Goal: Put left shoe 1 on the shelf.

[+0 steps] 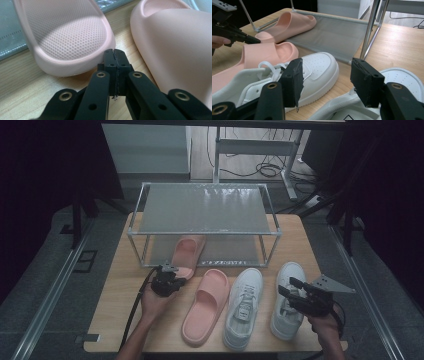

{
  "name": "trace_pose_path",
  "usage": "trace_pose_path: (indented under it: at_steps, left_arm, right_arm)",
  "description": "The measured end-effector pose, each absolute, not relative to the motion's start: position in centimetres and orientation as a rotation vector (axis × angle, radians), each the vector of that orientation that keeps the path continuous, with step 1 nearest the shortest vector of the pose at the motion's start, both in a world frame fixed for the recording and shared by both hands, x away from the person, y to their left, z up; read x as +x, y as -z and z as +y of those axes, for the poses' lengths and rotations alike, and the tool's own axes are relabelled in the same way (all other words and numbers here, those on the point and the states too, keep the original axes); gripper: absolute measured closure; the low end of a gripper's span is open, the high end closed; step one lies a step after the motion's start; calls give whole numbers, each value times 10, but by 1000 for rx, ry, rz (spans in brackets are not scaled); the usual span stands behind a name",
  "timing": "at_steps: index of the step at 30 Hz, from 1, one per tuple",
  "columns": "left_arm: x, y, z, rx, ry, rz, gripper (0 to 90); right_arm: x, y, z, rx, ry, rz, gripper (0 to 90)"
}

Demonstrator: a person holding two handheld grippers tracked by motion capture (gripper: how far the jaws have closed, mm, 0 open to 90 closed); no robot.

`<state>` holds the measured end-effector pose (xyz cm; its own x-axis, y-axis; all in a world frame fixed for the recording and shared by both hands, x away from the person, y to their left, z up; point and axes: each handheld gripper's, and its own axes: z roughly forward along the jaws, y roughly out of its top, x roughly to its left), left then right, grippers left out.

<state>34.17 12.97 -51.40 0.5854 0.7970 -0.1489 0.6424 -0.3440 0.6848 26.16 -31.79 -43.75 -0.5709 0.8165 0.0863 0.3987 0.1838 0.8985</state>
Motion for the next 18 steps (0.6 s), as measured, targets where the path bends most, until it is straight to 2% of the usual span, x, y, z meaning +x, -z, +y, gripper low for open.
trace_pose_path:
  at_steps: [18]
  left_arm:
    - [365,518,109,2093,-278,1142,900]
  right_arm:
    - [262,438,-319,1144,-1356,2048,438]
